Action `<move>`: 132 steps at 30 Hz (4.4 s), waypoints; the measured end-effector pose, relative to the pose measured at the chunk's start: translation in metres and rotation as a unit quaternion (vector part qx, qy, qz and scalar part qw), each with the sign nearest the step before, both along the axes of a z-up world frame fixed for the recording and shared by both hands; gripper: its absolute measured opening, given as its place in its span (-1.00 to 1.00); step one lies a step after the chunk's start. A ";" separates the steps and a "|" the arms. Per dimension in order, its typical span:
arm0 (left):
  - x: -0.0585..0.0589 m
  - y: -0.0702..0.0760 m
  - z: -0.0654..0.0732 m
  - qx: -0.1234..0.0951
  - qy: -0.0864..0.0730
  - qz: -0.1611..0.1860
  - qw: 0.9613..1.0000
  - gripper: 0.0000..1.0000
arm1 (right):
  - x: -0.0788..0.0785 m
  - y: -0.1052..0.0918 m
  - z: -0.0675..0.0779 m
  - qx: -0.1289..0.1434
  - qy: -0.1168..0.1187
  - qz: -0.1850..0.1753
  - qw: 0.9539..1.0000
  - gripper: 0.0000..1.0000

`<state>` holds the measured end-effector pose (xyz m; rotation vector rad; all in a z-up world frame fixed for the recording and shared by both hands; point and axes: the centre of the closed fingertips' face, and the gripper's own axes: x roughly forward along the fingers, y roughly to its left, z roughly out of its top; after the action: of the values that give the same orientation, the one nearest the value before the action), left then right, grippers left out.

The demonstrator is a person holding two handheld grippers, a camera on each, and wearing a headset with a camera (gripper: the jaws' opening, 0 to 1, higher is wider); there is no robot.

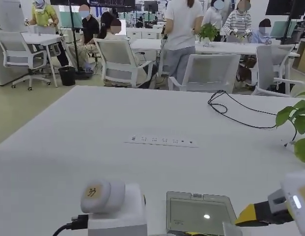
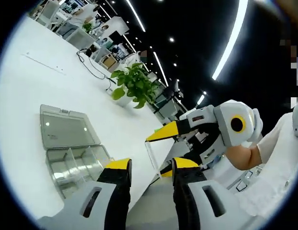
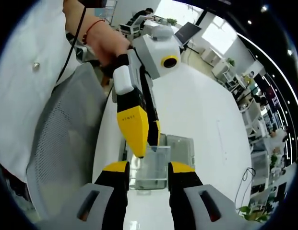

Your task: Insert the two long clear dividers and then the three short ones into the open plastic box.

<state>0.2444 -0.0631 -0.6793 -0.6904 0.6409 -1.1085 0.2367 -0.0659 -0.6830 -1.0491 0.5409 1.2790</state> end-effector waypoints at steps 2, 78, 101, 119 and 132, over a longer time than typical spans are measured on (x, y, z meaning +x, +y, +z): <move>0.000 -0.001 0.000 -0.001 0.003 -0.001 1.000 -0.44 | 0.000 0.001 0.001 0.001 0.000 0.000 1.000 -0.34; -0.051 -0.005 0.012 0.091 -0.324 -0.176 0.925 -1.00 | -0.050 0.012 0.023 0.091 0.279 0.060 0.954 -0.89; -0.055 -0.004 0.008 0.098 -0.335 -0.178 0.920 -1.00 | -0.051 0.012 0.019 0.087 0.272 0.065 0.956 -0.94; -0.046 0.010 0.001 0.118 -0.323 -0.155 0.926 -0.80 | -0.038 0.010 0.026 0.102 0.254 0.051 0.960 -0.94; -0.036 0.028 -0.012 0.148 -0.318 -0.128 0.927 -0.38 | -0.021 0.004 0.025 0.106 0.235 0.028 0.966 -0.94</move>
<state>0.2081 -0.0352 -0.6911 0.0365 0.3240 -1.3522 0.2155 -0.0615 -0.6583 -0.5832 0.7157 1.6087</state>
